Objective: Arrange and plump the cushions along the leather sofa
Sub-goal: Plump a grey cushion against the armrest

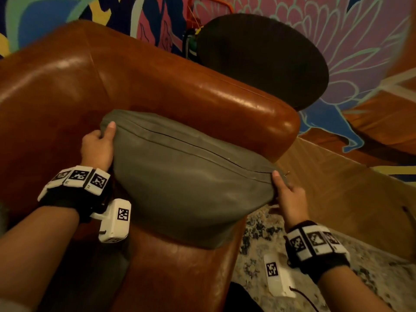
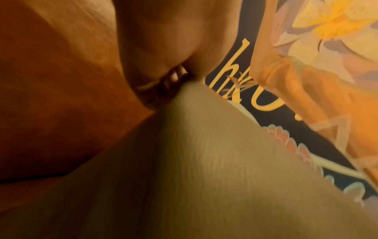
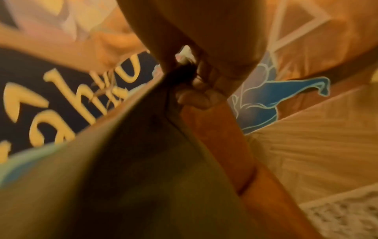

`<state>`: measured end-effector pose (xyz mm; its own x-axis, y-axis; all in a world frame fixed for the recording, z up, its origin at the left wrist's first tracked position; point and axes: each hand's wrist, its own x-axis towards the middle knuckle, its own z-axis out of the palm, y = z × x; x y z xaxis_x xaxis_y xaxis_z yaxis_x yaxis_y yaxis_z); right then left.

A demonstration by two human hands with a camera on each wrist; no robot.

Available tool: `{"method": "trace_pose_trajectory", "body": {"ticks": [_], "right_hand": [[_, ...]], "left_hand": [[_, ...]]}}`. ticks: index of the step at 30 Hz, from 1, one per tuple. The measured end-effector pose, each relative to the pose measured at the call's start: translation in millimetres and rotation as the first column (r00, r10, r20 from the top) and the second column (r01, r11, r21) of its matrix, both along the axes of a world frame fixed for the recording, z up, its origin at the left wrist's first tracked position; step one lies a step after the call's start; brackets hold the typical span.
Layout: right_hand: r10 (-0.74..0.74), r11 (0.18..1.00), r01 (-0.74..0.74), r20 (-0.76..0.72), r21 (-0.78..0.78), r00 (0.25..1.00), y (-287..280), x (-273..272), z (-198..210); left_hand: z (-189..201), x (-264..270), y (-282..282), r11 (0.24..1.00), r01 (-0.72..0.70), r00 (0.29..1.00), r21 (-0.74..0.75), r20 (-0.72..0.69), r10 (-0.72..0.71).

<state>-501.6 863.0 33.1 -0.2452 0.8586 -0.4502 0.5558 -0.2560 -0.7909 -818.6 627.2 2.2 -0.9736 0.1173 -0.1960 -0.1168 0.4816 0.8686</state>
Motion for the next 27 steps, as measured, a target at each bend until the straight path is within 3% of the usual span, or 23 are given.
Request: {"method": "trace_pose_trajectory", "body": {"ticks": [3, 8, 13, 18, 22, 27], "right_hand": [[-0.101, 0.994, 0.105, -0.137, 0.028, 0.985, 3, -3, 2], [-0.158, 0.950, 0.134, -0.065, -0.282, 0.985, -9, -3, -24], [-0.237, 0.954, 0.223, -0.051, -0.202, 0.970, 13, -5, -15], [-0.344, 0.904, 0.312, -0.067, -0.292, 0.936, 18, 6, -13], [-0.192, 0.945, 0.160, -0.091, -0.285, 0.977, 8, 6, -7], [-0.093, 0.989, 0.070, -0.181, -0.131, 0.979, 7, -1, 1]], "left_hand": [[4, -10, -6, 0.999, -0.035, 0.991, 0.030, -0.130, 0.038], [-11, 3, -10, 0.986, 0.009, 0.999, -0.167, 0.043, -0.002], [-6, -6, -2, 0.995, -0.057, 0.993, -0.080, 0.097, 0.064], [-4, -10, -8, 0.994, -0.105, 0.983, -0.028, 0.149, 0.108], [2, -5, -2, 0.982, -0.165, 0.935, 0.097, 0.334, 0.124], [10, -7, 0, 0.997, -0.068, 0.985, 0.039, 0.164, 0.061]]}}
